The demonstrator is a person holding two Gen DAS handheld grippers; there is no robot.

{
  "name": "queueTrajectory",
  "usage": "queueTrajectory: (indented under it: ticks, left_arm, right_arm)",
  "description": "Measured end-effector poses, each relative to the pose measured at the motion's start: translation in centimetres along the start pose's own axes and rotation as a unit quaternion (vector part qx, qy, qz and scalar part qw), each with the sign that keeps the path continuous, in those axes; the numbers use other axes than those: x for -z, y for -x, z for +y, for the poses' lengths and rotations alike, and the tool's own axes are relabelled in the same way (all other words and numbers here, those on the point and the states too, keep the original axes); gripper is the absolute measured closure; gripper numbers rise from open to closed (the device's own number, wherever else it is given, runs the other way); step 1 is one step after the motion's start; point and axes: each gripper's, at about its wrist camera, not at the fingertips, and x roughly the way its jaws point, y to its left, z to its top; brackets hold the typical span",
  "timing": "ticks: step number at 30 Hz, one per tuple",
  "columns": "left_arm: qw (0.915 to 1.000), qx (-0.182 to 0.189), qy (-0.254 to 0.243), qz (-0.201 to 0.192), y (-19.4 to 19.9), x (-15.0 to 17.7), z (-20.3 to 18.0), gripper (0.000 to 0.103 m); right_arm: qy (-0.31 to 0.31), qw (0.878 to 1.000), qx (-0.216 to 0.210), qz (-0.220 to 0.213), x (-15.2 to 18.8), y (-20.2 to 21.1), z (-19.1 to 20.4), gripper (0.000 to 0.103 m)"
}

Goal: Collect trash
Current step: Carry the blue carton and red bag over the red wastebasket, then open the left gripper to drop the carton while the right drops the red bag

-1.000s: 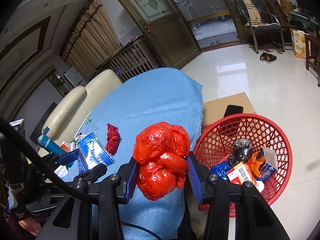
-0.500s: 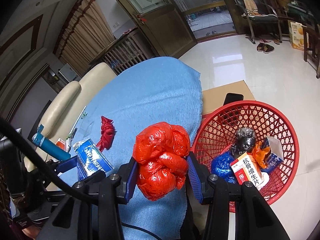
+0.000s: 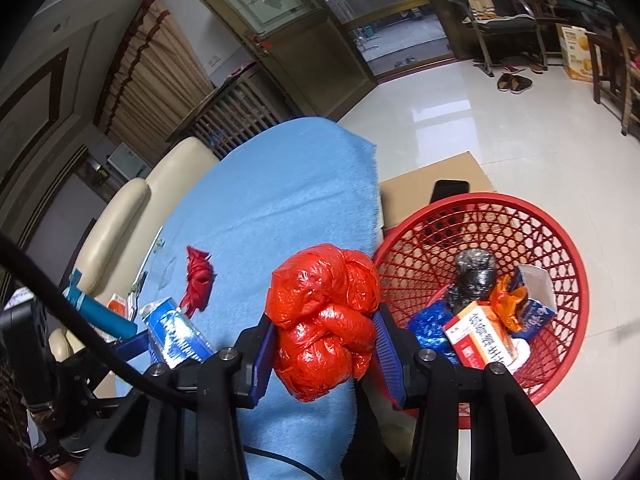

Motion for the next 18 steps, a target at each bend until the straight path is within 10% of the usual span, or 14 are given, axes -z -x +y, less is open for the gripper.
queueTrajectory:
  ticks: [18]
  left_arm:
    - [0.9971, 0.067, -0.035, -0.01, 0.1, -2.3, -3.8, 0.029]
  right_arm:
    - [-0.08, 0.993, 0.059, -0.064, -2.2, 4.5, -8.1, 0.054]
